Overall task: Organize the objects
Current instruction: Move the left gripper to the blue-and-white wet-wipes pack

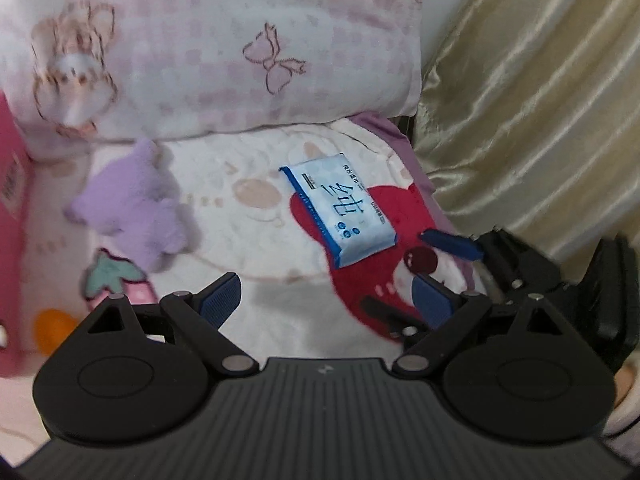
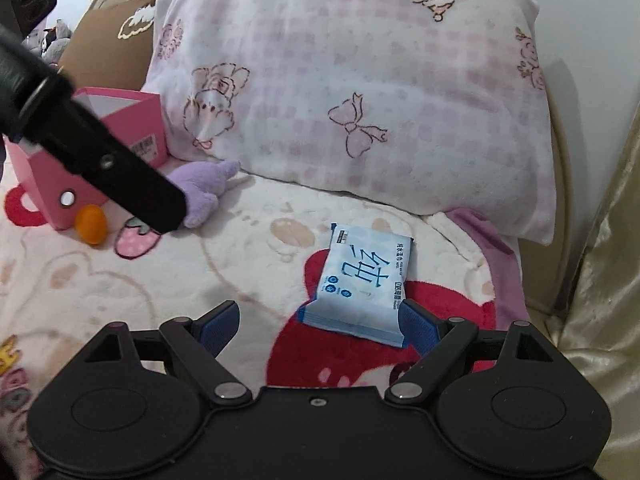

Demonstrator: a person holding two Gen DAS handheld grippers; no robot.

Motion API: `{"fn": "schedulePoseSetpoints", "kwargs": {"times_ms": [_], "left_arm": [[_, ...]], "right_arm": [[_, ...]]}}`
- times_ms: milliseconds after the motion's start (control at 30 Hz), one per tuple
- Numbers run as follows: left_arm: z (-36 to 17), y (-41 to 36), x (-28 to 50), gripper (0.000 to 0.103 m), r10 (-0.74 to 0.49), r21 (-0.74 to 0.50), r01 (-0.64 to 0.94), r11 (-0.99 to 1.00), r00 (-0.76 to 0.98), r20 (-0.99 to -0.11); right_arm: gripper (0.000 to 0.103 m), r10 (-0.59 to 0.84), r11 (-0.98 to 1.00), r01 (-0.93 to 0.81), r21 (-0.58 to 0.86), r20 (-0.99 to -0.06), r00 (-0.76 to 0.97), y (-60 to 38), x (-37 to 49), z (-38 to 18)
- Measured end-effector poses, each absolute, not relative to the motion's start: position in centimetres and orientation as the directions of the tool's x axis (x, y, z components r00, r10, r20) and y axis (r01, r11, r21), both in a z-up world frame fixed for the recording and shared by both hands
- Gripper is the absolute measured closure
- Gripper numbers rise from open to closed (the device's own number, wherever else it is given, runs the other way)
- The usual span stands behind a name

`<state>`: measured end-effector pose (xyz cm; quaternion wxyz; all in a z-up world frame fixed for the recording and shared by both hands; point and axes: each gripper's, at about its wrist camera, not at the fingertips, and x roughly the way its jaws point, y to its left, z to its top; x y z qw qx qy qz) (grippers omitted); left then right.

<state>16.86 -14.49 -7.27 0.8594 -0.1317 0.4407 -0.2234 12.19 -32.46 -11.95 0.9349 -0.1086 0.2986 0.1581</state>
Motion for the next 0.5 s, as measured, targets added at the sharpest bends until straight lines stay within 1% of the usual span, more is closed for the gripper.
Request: {"fn": "schedulePoseSetpoints", "kwargs": {"times_ms": [100,200,300,400,500], "left_arm": [[-8.6,-15.3,17.7,0.010,-0.538,-0.461,0.282,0.842,0.515,-0.667],[-9.7,-16.1,18.8,0.010,-0.541,-0.472,0.272,0.838,0.527,-0.656],[-10.5,-17.0,19.8,0.010,-0.531,-0.457,0.283,0.843,0.571,-0.627],[-11.3,-18.3,20.6,0.010,-0.505,-0.399,0.312,0.862,0.596,-0.625],[-12.4,-18.9,22.0,0.010,-0.517,-0.419,0.307,0.854,0.578,-0.631]], "right_arm": [[0.014,0.190,0.961,-0.272,-0.048,-0.602,0.776,-33.7,13.3,-13.0],[0.014,0.189,0.964,-0.263,-0.032,-0.614,0.766,-34.7,13.9,-13.2],[0.012,0.223,0.967,-0.254,0.034,-0.602,0.767,-35.9,14.7,-13.4],[0.012,0.216,0.972,-0.225,0.065,-0.616,0.757,-36.2,16.2,-13.9],[0.012,0.215,0.971,-0.231,0.059,-0.629,0.747,-36.0,17.3,-14.5]]}}
